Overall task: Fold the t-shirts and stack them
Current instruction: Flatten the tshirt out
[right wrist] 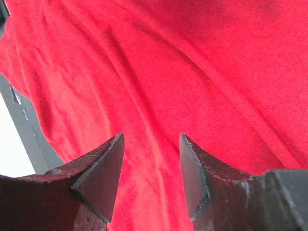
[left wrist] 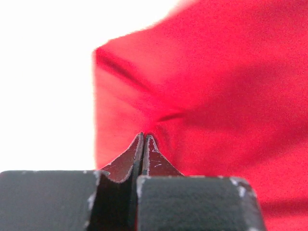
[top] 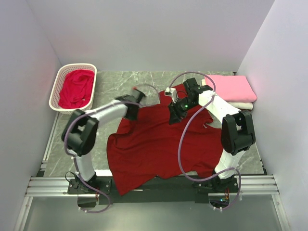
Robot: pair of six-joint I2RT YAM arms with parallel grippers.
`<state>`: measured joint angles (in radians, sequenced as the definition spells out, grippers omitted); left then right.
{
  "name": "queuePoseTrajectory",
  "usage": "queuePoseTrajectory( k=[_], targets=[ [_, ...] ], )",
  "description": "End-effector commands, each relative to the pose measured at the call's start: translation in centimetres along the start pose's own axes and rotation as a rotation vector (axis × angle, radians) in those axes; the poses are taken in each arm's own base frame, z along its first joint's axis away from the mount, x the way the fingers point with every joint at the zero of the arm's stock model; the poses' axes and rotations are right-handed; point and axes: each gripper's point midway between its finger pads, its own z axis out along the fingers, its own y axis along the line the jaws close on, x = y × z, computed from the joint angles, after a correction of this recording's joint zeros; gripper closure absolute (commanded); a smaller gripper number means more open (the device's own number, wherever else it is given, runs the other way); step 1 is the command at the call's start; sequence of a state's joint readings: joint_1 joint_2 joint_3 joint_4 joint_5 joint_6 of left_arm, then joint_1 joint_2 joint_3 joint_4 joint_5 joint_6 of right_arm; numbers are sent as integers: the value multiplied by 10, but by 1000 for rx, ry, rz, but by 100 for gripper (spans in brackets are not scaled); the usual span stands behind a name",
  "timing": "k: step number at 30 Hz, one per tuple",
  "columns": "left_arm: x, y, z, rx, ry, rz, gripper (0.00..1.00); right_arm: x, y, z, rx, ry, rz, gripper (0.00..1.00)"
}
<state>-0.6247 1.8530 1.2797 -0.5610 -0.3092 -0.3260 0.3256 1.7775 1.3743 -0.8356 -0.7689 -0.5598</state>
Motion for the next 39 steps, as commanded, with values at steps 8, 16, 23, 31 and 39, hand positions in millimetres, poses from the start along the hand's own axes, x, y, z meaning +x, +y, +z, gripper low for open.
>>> queuePoseTrajectory(
  k=[8, 16, 23, 31, 39],
  targets=[
    [-85, 213, -30, -275, -134, -427, 46, -16, 4, -12, -11, -50, -41, 43],
    [-143, 194, -126, -123, -432, -384, 30, -10, -14, -14, 71, -23, -61, 43],
    [-100, 168, -179, 48, -599, -368, 9, 4, -79, -33, 393, 107, -164, 41],
    [-31, 138, -141, 162, -500, -438, 11, -48, -151, -77, 584, -30, -1, 41],
    [-22, 149, -115, 120, -416, -474, 17, -105, -255, -59, 545, -214, 299, 42]
  ],
)
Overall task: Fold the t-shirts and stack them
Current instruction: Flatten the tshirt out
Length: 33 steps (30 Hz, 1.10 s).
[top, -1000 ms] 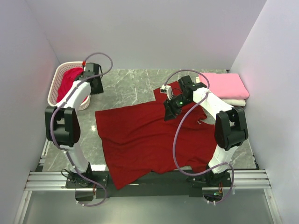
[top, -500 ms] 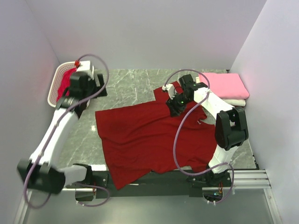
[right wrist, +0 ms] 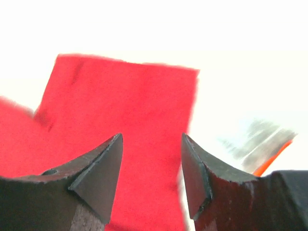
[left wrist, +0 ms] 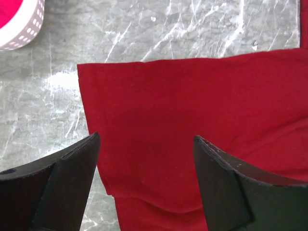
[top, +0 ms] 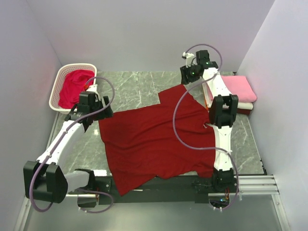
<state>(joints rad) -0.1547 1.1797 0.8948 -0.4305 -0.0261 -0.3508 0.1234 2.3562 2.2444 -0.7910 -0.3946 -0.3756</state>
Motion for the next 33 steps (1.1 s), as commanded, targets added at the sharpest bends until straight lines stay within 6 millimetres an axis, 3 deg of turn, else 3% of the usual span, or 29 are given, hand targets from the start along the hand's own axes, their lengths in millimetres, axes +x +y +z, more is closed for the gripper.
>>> queuePoseTrajectory(
  k=[1, 3, 4, 7, 9, 10, 15, 19, 23, 27, 33],
  targets=[
    [-25, -9, -7, 42, -88, -5, 17, -17, -2, 16, -14, -40, 177, 41],
    [-22, -7, -6, 43, -90, 8, 17, -27, -17, 28, 40, -101, 187, 41],
    [-22, -7, -6, 44, -94, 10, 17, -21, -21, 35, 58, -101, 222, 39],
    [-17, -4, -2, 33, -90, 10, 16, -41, -37, 34, 109, -174, 206, 38],
    [-14, -3, 1, 31, -82, 4, 16, -36, -44, 42, 118, -162, 224, 38],
    [-13, -4, 2, 38, -78, 3, 16, -44, -47, 40, 117, -179, 209, 39],
    [-10, -3, 2, 37, -74, 6, 16, -20, -54, 64, 138, -123, 124, 41],
    [-8, -1, 3, 27, -71, 12, 16, -24, -47, 66, 138, -111, 74, 44],
    [-10, -1, 4, 25, -70, 15, 16, -8, -44, 81, 190, -38, 9, 44],
    [-7, 1, 4, 21, -66, 18, 16, -10, -47, 80, 210, -36, 11, 44],
    [-6, 0, 6, 26, -57, 22, 17, 3, -49, 83, 203, 7, 3, 43]
  ],
)
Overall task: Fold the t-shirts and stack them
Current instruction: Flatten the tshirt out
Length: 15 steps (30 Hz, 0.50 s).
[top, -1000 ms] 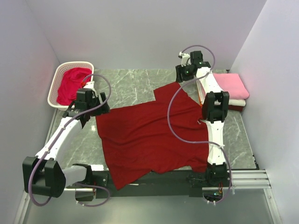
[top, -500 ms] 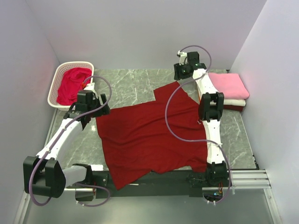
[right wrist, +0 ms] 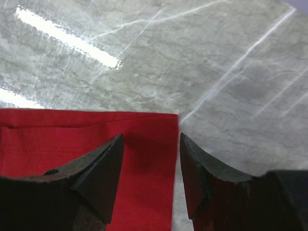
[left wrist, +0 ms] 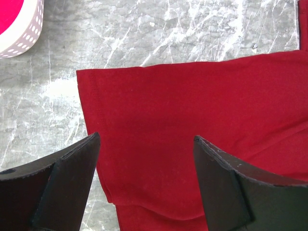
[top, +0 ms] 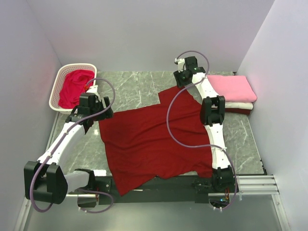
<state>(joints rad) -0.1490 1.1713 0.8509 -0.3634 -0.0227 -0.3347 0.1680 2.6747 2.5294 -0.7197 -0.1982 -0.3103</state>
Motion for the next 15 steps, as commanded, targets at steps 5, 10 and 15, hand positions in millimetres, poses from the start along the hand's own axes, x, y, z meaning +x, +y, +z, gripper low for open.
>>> queuePoseTrajectory(
  k=[5, 10, 15],
  targets=[
    [-6, -2, 0, 17, -27, 12, 17, -7, -13, -2, 40, -13, -4, 43],
    [-7, -1, -2, 12, -36, 11, 17, -5, -11, -3, 27, -9, -11, 43],
    [-7, 0, -2, 9, -37, 13, 17, -5, -14, -12, 41, -8, -35, 44]
  ],
)
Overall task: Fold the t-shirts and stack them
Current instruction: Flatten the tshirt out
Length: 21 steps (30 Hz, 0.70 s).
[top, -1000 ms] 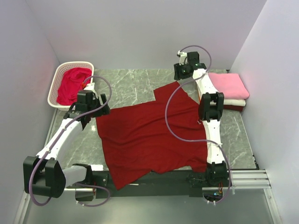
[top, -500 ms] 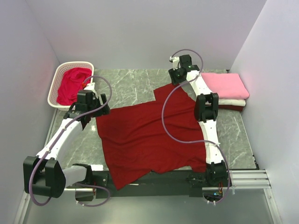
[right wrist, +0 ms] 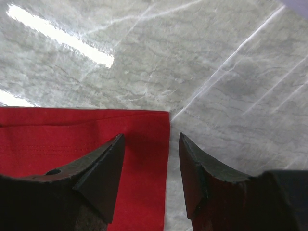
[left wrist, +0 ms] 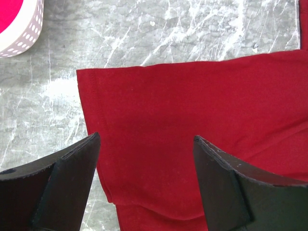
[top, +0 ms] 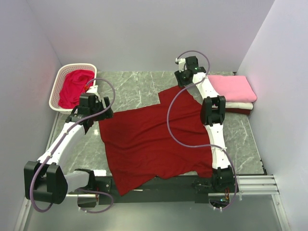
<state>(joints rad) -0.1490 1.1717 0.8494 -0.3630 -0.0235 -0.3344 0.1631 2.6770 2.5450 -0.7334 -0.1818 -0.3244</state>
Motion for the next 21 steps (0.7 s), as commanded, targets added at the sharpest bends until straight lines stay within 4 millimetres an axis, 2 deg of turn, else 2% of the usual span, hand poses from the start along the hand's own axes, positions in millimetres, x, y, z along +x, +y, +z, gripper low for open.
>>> queuePoseTrajectory(
  k=[1, 2, 5, 6, 7, 10, 13, 14, 15, 18, 21],
  targets=[
    [-9, -1, -2, 10, -40, 12, 17, -10, -9, -15, 19, -26, -24, 44],
    [-8, -1, -2, 11, -36, 12, 17, -21, -12, -27, 18, -55, -20, 44],
    [-7, 0, -2, 5, -33, 11, 17, -36, -14, -55, -55, -107, 49, 42],
    [-8, 0, -2, 6, -38, 11, 17, -35, -21, -62, -77, -114, 120, 42],
    [-8, -1, -2, 11, -36, 11, 17, -34, -15, -65, -132, -120, 153, 43],
    [-9, -3, -1, 22, -36, 11, 17, -28, -17, -63, -168, -115, 290, 44],
    [-9, -4, 0, 24, -32, 11, 17, -24, -20, -48, -171, -113, 390, 46],
    [-8, -4, 0, 23, -29, 13, 17, -25, -22, -44, -159, -120, 387, 47],
    [-7, -3, 0, 22, -26, 13, 17, -31, -25, -47, -145, -130, 382, 47],
    [-6, -3, 0, 23, -29, 13, 17, -32, -28, -47, -156, -144, 383, 47],
    [-7, -4, 1, 23, -26, 15, 17, -30, -14, -54, -226, -124, 386, 47]
  ],
)
